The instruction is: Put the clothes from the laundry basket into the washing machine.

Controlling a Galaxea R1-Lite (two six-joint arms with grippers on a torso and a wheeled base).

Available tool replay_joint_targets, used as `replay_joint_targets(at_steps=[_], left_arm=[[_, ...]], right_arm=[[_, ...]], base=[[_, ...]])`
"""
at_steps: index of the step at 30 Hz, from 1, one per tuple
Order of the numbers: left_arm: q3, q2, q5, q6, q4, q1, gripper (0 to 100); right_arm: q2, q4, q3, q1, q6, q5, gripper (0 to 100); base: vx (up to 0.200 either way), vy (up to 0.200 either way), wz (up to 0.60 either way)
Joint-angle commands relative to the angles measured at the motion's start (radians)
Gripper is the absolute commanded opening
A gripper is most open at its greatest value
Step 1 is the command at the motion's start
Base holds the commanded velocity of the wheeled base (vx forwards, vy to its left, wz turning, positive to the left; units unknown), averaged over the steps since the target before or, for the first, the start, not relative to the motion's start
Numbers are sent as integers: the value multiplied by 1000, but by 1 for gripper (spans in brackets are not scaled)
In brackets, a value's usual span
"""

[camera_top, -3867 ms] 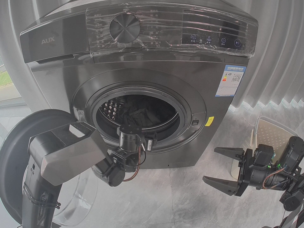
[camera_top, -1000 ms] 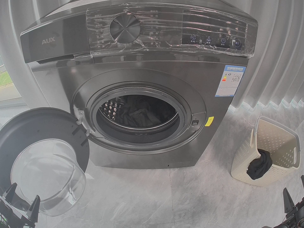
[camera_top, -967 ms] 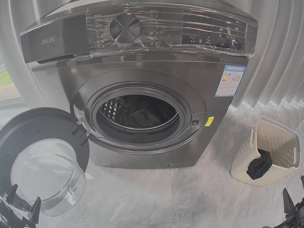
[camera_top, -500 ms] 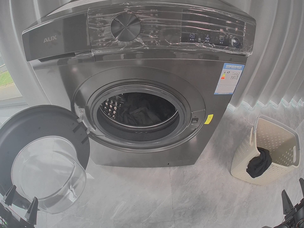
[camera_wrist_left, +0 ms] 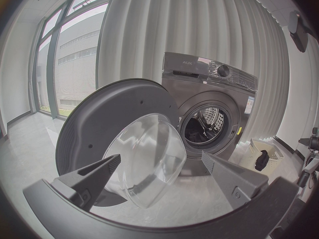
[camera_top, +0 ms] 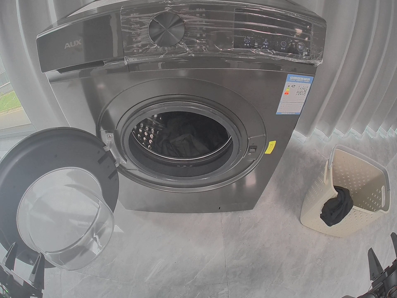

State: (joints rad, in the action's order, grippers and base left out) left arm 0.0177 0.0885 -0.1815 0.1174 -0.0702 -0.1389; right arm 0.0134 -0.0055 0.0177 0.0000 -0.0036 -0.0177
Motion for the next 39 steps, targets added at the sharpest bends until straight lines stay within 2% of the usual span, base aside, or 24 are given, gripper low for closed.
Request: replay_joint_targets(at_steps=[1,5,6,7,9,12,14,22,28,39], left_arm=[[-18,7,0,11,0,-1,100],[-18,7,0,7,0,-1,100],[-18,7,-1,-10,0,1,100],[-18,7,-6,-15,-2,1,100],[-18,7,-12,-50,-2,1,100],[-18,7,-12,-64,-2,1,100],[-18,7,-9,-58,-2,1,100],[-18,7,0,-44,0,1,100],[-18,7,2,5,0,1,100],[-18,7,2,-2,0,1,100]], right_arm=[[5,-1,-18,0,1,-1,100],[5,-1,-18,0,1,-1,100],[5,-1,-18,0,1,-1,100],[5,-1,-18,2,1,-1,100],[5,-1,-18,2,-1,-1,100],[5,-1,-18,2,-1,-1,100],[5,-1,-18,2,-1,-1,100],[5,-1,-18,2,-1,-1,100],[5,-1,-18,2,2,-1,100],[5,-1,-18,2,1,-1,100]], base=[[-200,0,0],[0,0,0],[0,0,0],[0,0,0],[0,0,-300],[0,0,-600],[0,0,-600],[0,0,0],[0,0,-200],[0,0,-545]])
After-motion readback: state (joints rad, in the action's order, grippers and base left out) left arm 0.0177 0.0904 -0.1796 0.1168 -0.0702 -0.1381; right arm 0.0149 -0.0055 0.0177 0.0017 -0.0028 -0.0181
